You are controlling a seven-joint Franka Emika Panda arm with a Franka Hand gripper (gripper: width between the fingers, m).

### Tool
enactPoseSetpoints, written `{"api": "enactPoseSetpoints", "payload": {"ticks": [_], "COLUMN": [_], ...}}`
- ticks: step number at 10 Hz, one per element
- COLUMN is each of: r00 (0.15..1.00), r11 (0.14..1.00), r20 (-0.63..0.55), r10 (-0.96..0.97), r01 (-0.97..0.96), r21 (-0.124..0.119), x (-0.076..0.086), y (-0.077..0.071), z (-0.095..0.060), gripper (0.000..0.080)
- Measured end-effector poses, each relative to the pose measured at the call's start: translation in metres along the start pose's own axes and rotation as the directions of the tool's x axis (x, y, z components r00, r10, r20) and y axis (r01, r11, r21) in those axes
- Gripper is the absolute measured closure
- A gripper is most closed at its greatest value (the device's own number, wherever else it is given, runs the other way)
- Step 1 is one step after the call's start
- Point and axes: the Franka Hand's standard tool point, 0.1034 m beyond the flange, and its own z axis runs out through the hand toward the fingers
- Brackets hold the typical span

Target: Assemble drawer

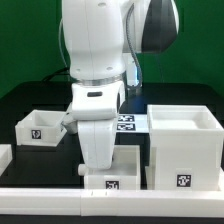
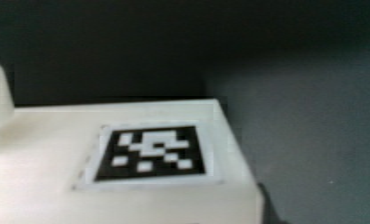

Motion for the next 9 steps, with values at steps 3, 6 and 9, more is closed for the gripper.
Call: {"api": "enactPoseSetpoints", "payload": {"ticks": [3,6,9], "r00": [1.000,1.000,1.000], "r11": [1.000,0.999,0.998], "r20": [-0.003,-0.009,-0.017], "r10": [-0.007,-0.015,-0.014], "r01": [0.007,0.014,0.013], "r21": [-0.017,-0.044,-0.060], "x": [0.006,0.014,0.029], "y": [0.004,0.002,-0.001], "z": [-0.007,-0.002,0.001], "gripper": [0.0760,0.0760,0.0760]}}
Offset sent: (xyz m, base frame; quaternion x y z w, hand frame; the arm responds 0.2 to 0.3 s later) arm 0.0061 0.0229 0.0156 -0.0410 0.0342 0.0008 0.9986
